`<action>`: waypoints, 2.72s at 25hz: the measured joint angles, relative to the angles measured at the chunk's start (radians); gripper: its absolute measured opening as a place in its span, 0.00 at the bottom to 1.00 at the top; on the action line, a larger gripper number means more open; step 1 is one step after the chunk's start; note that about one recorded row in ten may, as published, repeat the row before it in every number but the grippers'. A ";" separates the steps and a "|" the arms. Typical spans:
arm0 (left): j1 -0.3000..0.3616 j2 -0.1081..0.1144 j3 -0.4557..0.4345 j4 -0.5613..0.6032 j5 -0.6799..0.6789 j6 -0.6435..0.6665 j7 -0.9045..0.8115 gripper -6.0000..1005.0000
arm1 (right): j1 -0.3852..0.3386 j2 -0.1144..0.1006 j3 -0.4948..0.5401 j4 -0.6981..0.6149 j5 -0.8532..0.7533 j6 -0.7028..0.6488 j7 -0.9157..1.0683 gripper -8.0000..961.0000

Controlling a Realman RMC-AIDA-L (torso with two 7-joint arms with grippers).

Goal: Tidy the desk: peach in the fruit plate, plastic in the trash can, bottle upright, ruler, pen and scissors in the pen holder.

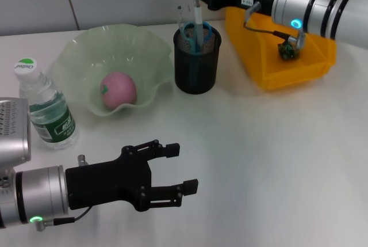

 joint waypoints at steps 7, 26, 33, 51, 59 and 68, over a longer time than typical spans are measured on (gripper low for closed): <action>0.000 0.000 -0.006 0.000 0.000 0.010 -0.003 0.86 | 0.008 0.000 -0.019 0.033 0.012 0.017 -0.037 0.26; 0.000 0.000 -0.019 0.000 -0.002 0.023 -0.006 0.86 | -0.091 -0.007 -0.013 -0.004 0.138 -0.116 -0.004 0.60; 0.003 0.018 -0.064 -0.007 -0.001 0.072 -0.068 0.86 | -0.300 -0.055 -0.021 -0.097 0.130 -0.504 0.138 0.67; -0.047 0.017 -0.070 -0.137 0.036 0.088 -0.088 0.86 | -0.388 -0.121 0.004 -0.060 -0.300 -0.870 0.109 0.74; -0.047 0.030 -0.077 -0.132 0.036 0.129 -0.090 0.86 | -0.391 -0.109 0.011 -0.042 -0.302 -0.817 0.043 0.84; -0.047 0.046 -0.078 -0.130 0.036 0.146 -0.091 0.86 | -0.389 -0.105 0.015 -0.040 -0.303 -0.812 0.040 0.85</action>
